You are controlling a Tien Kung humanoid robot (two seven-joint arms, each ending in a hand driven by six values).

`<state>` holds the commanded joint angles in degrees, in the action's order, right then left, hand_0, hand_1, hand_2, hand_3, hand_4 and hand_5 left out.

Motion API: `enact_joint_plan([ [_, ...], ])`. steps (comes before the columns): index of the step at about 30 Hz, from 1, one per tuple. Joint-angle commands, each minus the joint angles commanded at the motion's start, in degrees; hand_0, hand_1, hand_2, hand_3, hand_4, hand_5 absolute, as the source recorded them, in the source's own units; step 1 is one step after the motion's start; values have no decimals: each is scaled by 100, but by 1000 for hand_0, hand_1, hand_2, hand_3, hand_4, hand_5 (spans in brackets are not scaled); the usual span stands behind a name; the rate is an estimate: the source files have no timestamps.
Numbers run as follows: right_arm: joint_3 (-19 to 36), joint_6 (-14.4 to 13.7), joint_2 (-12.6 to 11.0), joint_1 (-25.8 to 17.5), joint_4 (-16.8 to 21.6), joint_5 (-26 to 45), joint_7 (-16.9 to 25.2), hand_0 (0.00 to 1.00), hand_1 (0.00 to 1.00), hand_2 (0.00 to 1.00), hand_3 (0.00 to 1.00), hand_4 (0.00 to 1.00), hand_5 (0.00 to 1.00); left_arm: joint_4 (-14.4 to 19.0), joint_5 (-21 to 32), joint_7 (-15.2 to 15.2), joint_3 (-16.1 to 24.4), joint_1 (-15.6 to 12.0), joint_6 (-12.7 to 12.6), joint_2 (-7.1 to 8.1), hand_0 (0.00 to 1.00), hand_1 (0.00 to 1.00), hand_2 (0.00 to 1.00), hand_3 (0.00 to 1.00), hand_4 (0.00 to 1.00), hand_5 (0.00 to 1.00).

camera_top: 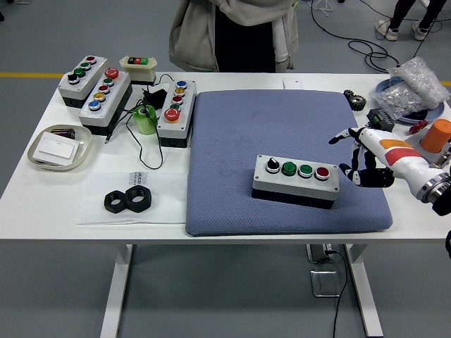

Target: Pick up the button,place it on the desk,press the button,press the button

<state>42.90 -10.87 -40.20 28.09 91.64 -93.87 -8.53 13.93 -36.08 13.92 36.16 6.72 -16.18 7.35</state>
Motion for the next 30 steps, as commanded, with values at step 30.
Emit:
enact_joint_plan([
  [30, -635, 314, 200, 200, -543, -86, -143, 101, 2, 118, 675, 514, 2, 3, 58, -8, -34, 33, -5, -2, 683, 650, 749, 789, 689, 998],
])
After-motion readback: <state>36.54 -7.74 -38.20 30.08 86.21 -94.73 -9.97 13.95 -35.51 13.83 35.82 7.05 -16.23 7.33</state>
